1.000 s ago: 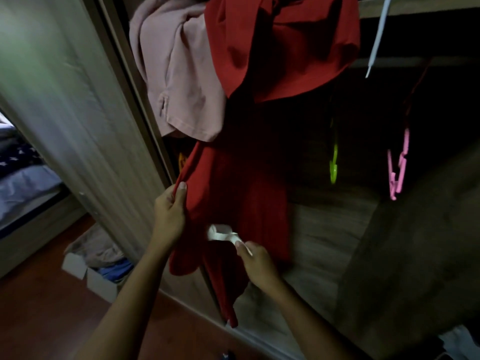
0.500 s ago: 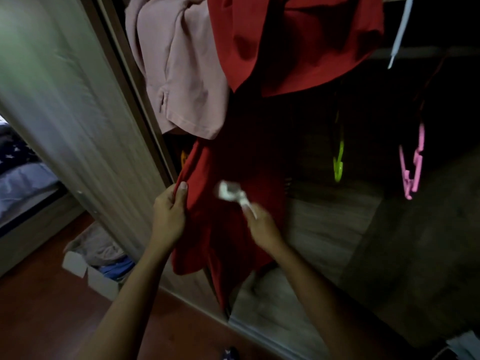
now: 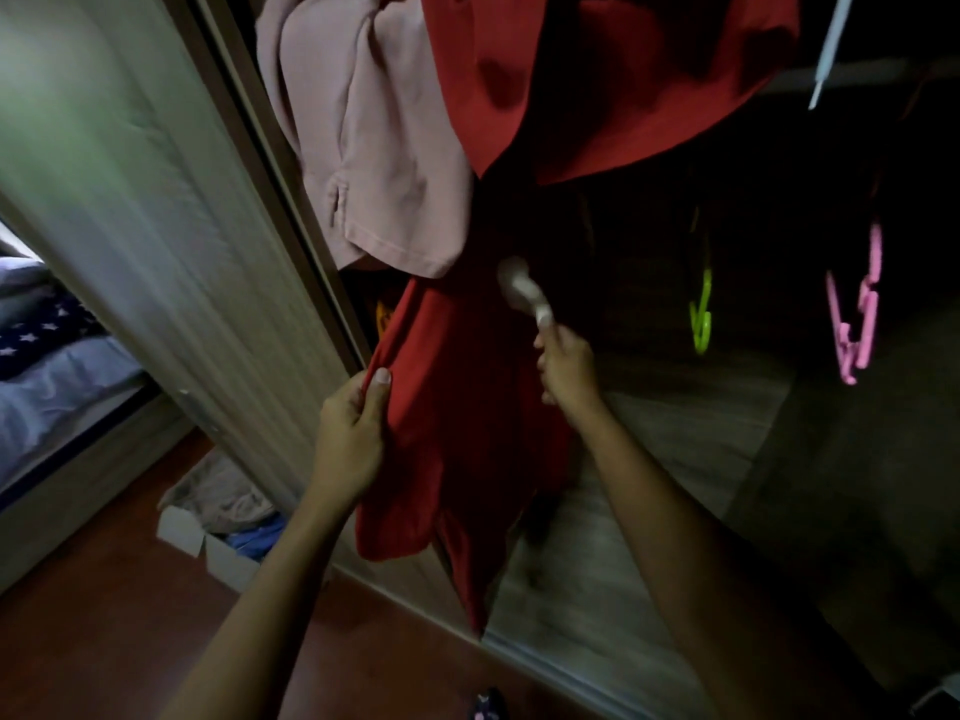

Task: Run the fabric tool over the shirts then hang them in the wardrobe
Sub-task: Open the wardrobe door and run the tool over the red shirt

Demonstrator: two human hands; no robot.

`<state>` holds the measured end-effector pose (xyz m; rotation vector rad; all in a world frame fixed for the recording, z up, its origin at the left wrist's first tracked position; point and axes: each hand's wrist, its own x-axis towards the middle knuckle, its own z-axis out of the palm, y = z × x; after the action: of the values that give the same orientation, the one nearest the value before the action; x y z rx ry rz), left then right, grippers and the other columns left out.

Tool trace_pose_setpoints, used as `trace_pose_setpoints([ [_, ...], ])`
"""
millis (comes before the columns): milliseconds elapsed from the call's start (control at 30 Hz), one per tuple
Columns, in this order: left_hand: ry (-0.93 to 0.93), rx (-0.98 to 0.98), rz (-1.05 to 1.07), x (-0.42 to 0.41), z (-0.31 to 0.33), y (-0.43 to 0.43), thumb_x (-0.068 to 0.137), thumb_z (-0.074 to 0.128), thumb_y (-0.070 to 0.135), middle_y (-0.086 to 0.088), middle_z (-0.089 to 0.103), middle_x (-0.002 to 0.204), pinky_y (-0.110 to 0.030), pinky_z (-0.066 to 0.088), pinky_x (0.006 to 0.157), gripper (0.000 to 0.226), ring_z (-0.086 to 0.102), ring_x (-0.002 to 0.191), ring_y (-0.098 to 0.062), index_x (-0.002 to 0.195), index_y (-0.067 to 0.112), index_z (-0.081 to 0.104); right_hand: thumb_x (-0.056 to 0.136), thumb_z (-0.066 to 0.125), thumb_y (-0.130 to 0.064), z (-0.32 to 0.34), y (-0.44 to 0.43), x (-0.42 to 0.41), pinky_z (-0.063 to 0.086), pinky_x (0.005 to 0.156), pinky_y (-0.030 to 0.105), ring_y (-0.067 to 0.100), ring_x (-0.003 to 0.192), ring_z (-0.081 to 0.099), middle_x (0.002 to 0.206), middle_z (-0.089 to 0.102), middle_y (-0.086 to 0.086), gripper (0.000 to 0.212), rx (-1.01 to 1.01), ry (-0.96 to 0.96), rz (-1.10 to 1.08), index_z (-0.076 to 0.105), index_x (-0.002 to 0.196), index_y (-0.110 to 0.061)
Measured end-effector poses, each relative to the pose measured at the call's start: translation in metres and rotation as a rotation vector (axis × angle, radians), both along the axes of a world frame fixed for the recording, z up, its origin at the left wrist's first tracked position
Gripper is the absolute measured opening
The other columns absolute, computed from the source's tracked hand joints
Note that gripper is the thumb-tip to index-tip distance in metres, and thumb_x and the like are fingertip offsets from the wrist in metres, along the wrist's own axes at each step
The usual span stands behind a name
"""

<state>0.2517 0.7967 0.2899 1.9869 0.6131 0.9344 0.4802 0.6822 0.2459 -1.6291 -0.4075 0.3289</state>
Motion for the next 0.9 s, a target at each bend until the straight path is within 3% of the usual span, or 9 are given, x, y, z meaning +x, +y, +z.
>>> trace_pose_setpoints([
  [167,-0.007,-0.037,0.000,-0.002,0.002,0.006,0.100,0.045,0.048,-0.018,0.066,0.074,-0.054,0.051,0.065,0.047,0.058,0.067,-0.022,0.086,0.007,0.064,0.101,0.043,-0.051,-0.089,-0.017,-0.056,0.031,0.037,0.019,0.007,0.037,0.040,0.056,0.046,-0.002,0.044,-0.269,0.028,0.329,0.060,0.081,-0.016],
  [300,0.012,0.016,-0.003,-0.001,0.002,0.002,0.101,0.043,0.046,-0.029,0.067,0.084,-0.053,0.051,0.068,0.050,0.059,0.069,-0.021,0.090,0.002,0.064,0.097,0.048,-0.056,-0.092,-0.022,-0.053,0.029,0.039,0.016,0.004,0.034,0.035,0.053,0.044,-0.006,0.045,-0.156,0.194,0.289,0.065,0.085,-0.016],
  [367,0.008,0.017,-0.001,-0.002,0.003,0.003,0.103,0.044,0.041,-0.025,0.068,0.080,-0.048,0.050,0.065,0.045,0.058,0.068,-0.018,0.088,0.005,0.065,0.099,0.049,-0.050,-0.063,-0.012,-0.028,0.027,0.039,0.014,0.005,0.033,0.033,0.052,0.042,-0.004,0.039,-0.049,0.226,0.177,0.064,0.085,-0.016],
  [467,-0.003,0.022,0.018,-0.004,0.006,0.002,0.107,0.045,0.029,-0.004,0.059,0.068,-0.035,0.042,0.061,0.038,0.051,0.063,-0.010,0.076,0.012,0.060,0.101,0.046,-0.046,-0.012,0.001,0.020,0.024,0.039,0.013,0.005,0.033,0.032,0.050,0.041,-0.007,0.036,0.108,0.244,0.069,0.061,0.092,-0.014],
  [567,0.008,0.017,0.004,-0.004,0.006,-0.003,0.107,0.044,0.026,0.001,0.057,0.067,-0.031,0.040,0.060,0.039,0.051,0.061,-0.008,0.072,0.014,0.057,0.106,0.038,-0.026,0.011,0.011,0.055,0.023,0.035,0.016,0.005,0.046,0.031,0.064,0.039,-0.005,0.020,0.085,0.247,0.051,0.055,0.110,-0.015],
  [633,0.014,0.013,0.001,-0.005,0.004,-0.004,0.107,0.044,0.025,0.004,0.058,0.067,-0.029,0.042,0.060,0.039,0.051,0.061,-0.006,0.072,0.016,0.058,0.106,0.035,-0.020,0.003,0.019,0.063,0.025,0.035,0.015,0.007,0.051,0.032,0.069,0.039,-0.003,0.022,0.069,0.257,0.019,0.054,0.116,-0.017],
  [733,0.015,-0.003,0.012,-0.005,0.001,-0.001,0.107,0.044,0.027,0.003,0.060,0.069,-0.031,0.042,0.061,0.039,0.053,0.063,-0.008,0.073,0.018,0.060,0.104,0.040,-0.039,-0.042,0.023,0.047,0.032,0.036,0.018,0.010,0.046,0.041,0.066,0.045,-0.002,0.030,-0.040,0.162,0.005,0.059,0.103,-0.016],
  [833,-0.005,0.012,0.012,-0.004,0.003,0.000,0.107,0.044,0.028,-0.002,0.063,0.071,-0.033,0.044,0.062,0.038,0.056,0.064,-0.011,0.075,0.020,0.061,0.103,0.045,-0.033,-0.109,0.008,0.003,0.031,0.037,0.018,0.007,0.036,0.041,0.059,0.045,0.000,0.029,-0.247,0.081,0.189,0.058,0.084,-0.016],
  [900,0.003,0.027,0.012,-0.004,0.001,0.003,0.107,0.044,0.031,-0.007,0.062,0.069,-0.036,0.044,0.061,0.039,0.055,0.063,-0.016,0.074,0.015,0.059,0.103,0.049,-0.032,-0.135,-0.008,-0.020,0.033,0.044,0.024,0.010,0.043,0.042,0.057,0.047,-0.002,0.030,-0.365,-0.011,0.328,0.061,0.083,-0.013],
])
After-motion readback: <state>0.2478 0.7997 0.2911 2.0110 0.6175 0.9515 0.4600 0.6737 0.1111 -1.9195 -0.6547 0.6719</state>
